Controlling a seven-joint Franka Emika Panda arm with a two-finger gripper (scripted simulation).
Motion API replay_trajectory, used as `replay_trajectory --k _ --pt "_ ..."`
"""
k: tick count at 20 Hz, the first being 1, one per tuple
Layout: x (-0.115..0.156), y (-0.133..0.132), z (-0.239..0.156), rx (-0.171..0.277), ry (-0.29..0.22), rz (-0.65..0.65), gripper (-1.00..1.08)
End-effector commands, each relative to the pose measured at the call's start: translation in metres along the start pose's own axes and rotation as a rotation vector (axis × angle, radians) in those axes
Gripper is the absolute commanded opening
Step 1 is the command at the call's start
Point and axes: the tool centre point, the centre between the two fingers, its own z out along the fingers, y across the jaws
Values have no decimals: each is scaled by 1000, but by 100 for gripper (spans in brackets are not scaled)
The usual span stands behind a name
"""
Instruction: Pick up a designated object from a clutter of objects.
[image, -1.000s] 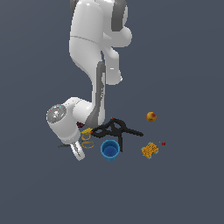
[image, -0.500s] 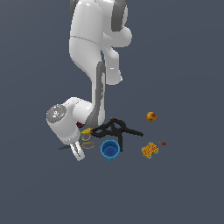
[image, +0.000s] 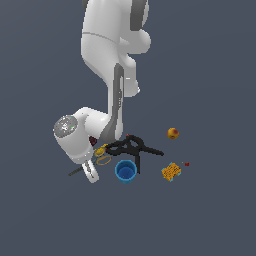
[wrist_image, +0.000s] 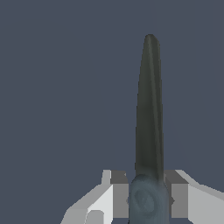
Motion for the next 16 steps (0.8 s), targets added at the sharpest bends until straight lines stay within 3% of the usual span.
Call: replay_trajectory --k 1,16 --pt "-6 -8 -15 2 0 -1 -100" --pt "-66 -77 -163 0 2 1 -100"
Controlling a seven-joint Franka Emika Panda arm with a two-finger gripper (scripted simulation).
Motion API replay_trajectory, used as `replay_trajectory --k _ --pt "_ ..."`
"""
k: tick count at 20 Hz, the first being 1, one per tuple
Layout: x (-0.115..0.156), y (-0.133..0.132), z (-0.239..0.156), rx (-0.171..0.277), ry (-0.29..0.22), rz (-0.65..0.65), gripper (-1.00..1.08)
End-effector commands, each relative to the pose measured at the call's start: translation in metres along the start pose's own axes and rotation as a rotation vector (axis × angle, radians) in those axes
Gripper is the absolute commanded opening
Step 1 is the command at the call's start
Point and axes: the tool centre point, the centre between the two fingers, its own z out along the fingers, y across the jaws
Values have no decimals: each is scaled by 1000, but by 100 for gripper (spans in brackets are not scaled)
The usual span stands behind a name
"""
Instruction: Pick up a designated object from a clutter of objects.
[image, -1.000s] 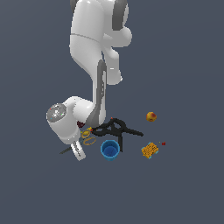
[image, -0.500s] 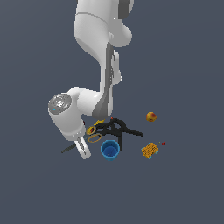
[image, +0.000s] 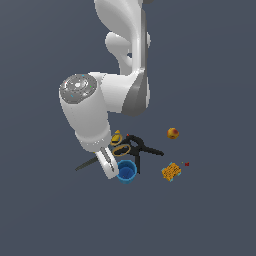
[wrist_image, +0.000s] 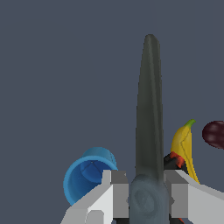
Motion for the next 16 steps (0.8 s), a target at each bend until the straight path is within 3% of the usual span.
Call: replay_trajectory --k 1,16 --pt "-11 -12 -27 0 1 1 -100" --pt "-61 -79 -159 0 0 -1 -100"
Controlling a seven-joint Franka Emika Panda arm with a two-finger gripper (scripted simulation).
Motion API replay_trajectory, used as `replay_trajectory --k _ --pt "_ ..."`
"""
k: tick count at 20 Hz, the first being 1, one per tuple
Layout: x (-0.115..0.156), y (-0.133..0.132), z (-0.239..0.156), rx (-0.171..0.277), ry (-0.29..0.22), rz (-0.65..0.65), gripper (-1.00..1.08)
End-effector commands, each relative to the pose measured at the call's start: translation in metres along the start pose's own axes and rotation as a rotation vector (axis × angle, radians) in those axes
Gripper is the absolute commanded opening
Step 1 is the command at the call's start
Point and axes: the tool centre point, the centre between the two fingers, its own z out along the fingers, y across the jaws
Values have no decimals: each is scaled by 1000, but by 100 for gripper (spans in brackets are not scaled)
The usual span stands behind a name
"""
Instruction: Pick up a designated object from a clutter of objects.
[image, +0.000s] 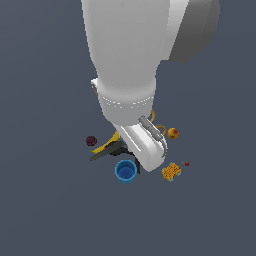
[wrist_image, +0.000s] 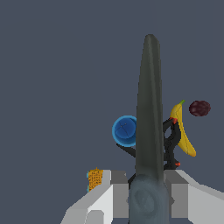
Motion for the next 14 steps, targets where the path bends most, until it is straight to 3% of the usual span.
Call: replay_trajectory --k 1,14 --pt "-5 -7 -14 -1 0 1 -100" --pt "-14 -23 -40 0 -1 0 -100"
